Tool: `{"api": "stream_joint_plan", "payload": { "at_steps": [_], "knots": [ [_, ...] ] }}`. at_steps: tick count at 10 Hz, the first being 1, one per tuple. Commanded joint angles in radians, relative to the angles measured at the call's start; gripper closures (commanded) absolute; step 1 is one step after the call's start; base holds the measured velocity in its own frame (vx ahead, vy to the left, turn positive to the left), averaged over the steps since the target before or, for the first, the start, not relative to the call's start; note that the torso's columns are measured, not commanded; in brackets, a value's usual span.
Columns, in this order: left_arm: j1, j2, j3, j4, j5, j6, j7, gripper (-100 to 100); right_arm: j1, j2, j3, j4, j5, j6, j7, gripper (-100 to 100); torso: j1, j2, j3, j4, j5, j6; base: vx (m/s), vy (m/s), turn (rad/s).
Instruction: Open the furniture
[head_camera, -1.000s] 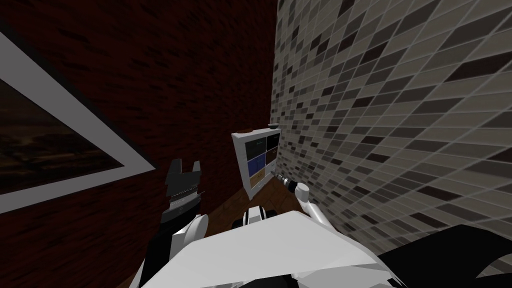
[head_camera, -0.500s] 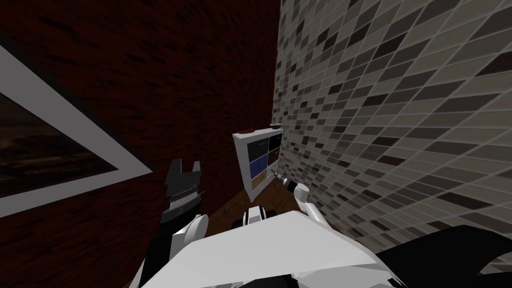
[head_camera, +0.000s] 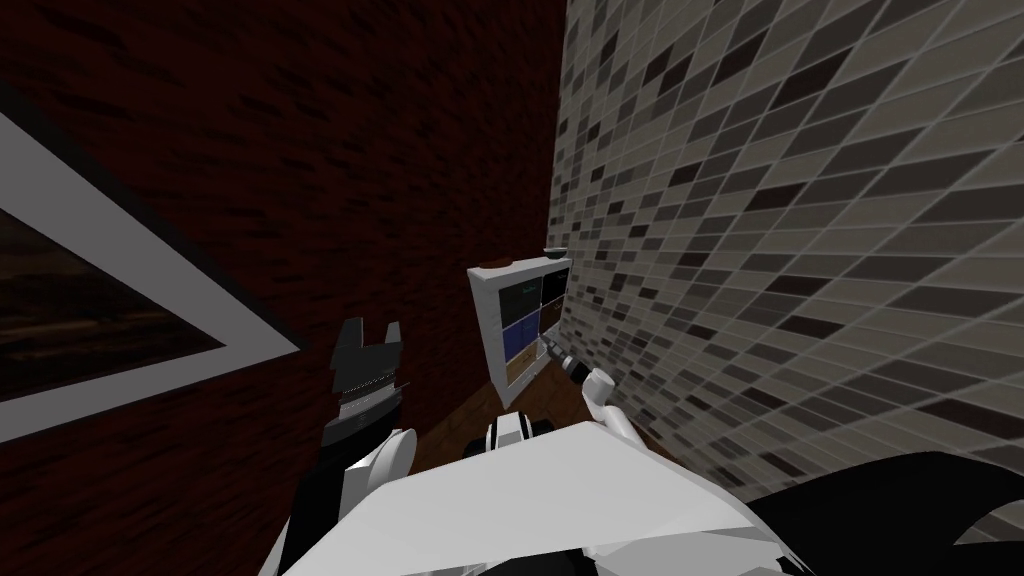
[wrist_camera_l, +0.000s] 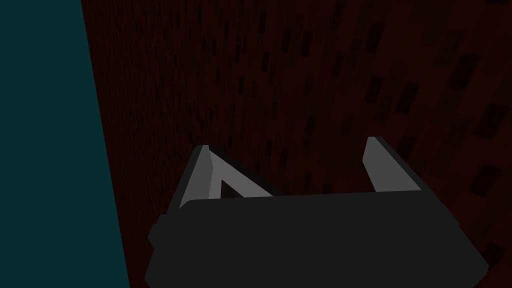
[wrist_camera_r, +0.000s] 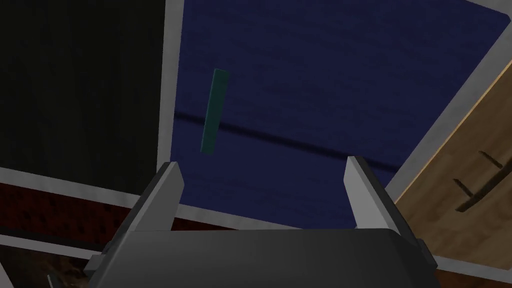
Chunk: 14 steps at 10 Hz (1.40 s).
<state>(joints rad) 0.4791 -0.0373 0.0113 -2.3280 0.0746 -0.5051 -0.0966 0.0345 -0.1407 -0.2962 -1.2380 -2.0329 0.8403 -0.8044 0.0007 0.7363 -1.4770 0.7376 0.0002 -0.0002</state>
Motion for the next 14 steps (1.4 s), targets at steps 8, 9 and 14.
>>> {"api": "stream_joint_plan", "payload": {
  "at_steps": [8,9,14],
  "knots": [
    [0.000,0.000,0.000,0.000,0.000,0.000,0.000,0,-0.054,0.168,-0.037,0.058,-0.123,0.039,-0.048,-100,-0.002,0.003,0.002,0.001,0.000,0.000,0.043,0.022,0.009],
    [0.000,0.000,0.000,0.000,0.000,0.000,0.000,0,-0.043,0.172,-0.038,0.059,-0.126,0.053,-0.038,-100,0.000,0.002,0.001,0.001,0.000,0.000,0.020,0.017,0.009],
    [-0.001,0.000,0.000,0.000,0.000,0.000,0.000,0,-0.039,0.149,-0.031,0.039,-0.126,0.048,-0.072,100,-0.002,0.007,0.005,0.002,-0.001,0.000,-0.136,-0.056,-0.017]
  ]
}}
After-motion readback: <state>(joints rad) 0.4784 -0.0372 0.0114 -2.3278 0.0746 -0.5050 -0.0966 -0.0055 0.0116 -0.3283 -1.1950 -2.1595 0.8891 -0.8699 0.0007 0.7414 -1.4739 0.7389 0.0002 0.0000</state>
